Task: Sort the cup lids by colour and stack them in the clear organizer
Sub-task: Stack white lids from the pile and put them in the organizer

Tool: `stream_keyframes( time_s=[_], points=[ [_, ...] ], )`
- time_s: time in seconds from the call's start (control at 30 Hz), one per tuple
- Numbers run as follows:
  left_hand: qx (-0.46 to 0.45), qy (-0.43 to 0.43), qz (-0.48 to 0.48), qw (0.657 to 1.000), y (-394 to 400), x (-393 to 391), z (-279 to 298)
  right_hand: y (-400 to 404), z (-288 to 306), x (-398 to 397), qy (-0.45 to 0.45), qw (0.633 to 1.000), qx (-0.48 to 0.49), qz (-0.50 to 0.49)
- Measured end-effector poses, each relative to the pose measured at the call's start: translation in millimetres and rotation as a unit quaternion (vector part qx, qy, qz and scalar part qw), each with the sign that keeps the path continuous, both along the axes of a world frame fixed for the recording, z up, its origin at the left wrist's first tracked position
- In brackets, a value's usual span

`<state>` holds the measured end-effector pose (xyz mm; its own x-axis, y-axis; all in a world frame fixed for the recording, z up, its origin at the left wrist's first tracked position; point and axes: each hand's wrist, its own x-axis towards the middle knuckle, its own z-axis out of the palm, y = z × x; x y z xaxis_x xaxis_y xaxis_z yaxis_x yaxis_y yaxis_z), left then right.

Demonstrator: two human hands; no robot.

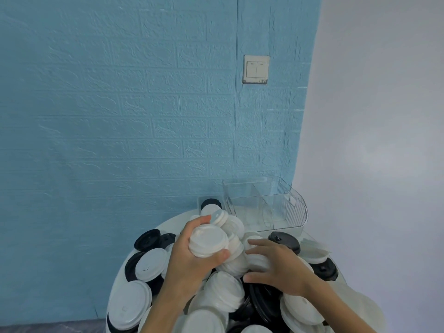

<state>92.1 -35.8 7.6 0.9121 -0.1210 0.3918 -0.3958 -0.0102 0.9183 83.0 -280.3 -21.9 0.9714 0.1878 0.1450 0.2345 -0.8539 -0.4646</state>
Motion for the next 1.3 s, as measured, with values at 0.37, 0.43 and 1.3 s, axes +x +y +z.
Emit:
stream_keyframes(
  time_s=[0.37,0.43,1.3],
  points=[
    [0.012,-0.008,0.005,1.000,0.7,-0.4,0.7,15.2,46.1,-13.7,-0.020,0.960,0.278,0.033],
    [0.013,-0.011,0.001,1.000,0.8,-0.7,0.0,25.8,68.5,-16.7,-0.040,0.931,0.360,0.056],
    [-0.003,-0.025,-0.075,0.997,-8.1,-4.0,3.9,93.5,74.9,16.7,-0.027,0.921,0.386,-0.048]
  ],
)
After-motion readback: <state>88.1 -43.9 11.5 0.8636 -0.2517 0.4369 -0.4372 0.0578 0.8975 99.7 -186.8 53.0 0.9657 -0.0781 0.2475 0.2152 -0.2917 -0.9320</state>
